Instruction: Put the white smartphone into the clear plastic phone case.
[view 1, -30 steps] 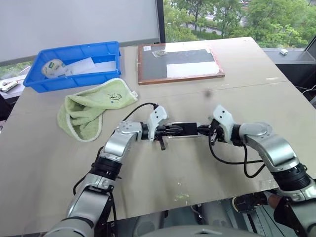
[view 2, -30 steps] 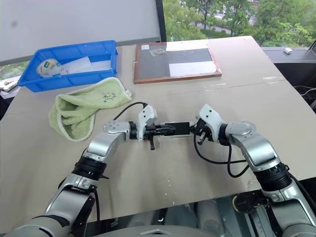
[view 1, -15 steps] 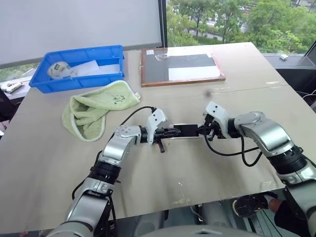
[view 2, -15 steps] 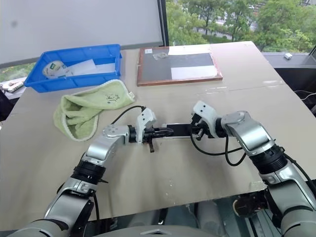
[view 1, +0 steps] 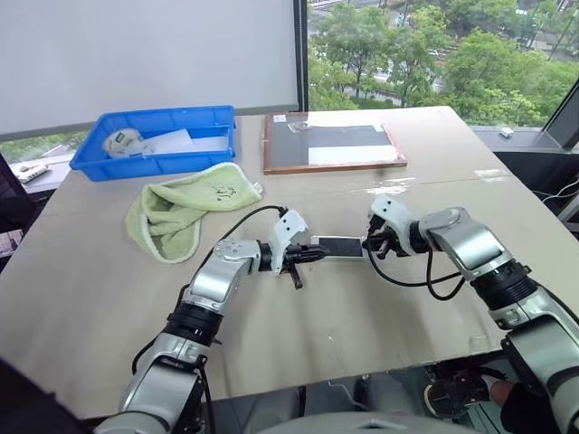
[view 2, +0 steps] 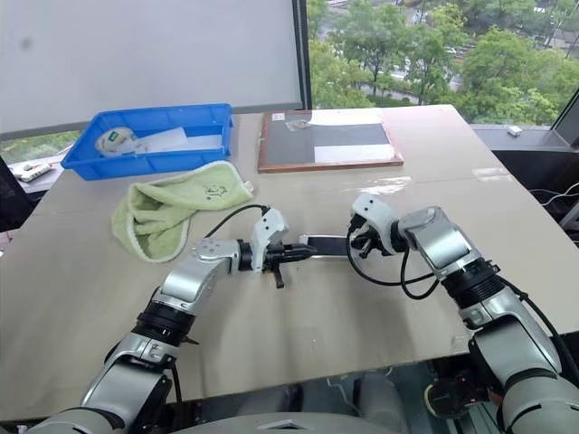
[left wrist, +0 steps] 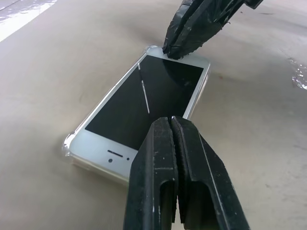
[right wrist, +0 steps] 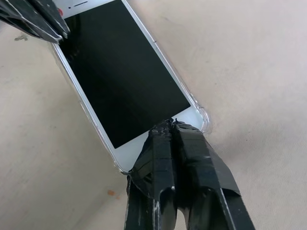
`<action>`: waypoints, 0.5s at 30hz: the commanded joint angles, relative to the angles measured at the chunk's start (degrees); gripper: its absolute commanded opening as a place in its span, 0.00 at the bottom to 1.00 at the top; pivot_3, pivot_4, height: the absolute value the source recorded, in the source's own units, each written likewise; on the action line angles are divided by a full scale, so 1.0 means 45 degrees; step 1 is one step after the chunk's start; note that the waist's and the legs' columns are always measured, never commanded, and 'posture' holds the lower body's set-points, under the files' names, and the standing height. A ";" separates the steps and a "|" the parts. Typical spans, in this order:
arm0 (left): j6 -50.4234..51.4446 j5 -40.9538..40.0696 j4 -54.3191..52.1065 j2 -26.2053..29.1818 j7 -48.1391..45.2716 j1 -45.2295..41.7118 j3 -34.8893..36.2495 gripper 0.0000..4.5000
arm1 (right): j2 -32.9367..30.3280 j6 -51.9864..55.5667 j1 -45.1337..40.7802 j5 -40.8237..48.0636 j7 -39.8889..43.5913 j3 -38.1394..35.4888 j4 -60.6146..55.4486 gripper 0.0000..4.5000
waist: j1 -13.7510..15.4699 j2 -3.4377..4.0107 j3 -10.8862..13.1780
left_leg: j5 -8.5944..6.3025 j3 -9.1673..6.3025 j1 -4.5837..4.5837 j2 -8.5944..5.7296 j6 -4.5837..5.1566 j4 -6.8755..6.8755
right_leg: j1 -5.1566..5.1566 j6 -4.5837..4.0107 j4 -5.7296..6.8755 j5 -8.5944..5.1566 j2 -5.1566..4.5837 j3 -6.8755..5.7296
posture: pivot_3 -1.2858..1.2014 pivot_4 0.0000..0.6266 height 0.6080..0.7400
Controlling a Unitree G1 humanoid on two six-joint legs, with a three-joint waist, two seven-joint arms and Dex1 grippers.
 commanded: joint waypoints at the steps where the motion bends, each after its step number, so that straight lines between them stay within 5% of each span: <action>1: -0.0009 -0.0093 -0.0520 -0.0049 0.0096 -0.0077 0.0111 0.02 | -0.0192 0.0511 0.2077 -0.0863 0.0409 0.2200 0.1297 0.00 | -0.0001 0.0004 -0.0004 | 0.0000 -0.0008 0.0003 0.0000 0.0000 -0.0011 | -0.0002 -0.0001 0.0000 0.0000 0.0001 -0.0011 | 0.52 0.24 1.00; 9: 0.0084 -0.0065 -0.0439 -0.0098 0.0132 -0.0131 0.0041 0.02 | -0.0558 -0.0481 0.2288 -0.2398 0.0962 0.3461 0.1527 0.00 | 0.0003 0.0001 -0.0044 | -0.0029 -0.0050 -0.0003 -0.0013 -0.0040 -0.0070 | -0.0032 -0.0052 0.0000 -0.0030 0.0039 -0.0079 | 0.52 0.24 1.00; 15: 0.0138 -0.0087 -0.0496 -0.0050 0.0162 -0.0120 0.0077 0.02 | -0.0424 -0.0616 0.2495 -0.2015 0.1603 0.2551 0.0651 0.00 | 0.0004 -0.0024 -0.0063 | -0.0044 -0.0066 -0.0005 -0.0002 -0.0050 -0.0074 | -0.0030 -0.0076 0.0000 -0.0047 0.0010 -0.0076 | 0.52 0.24 1.00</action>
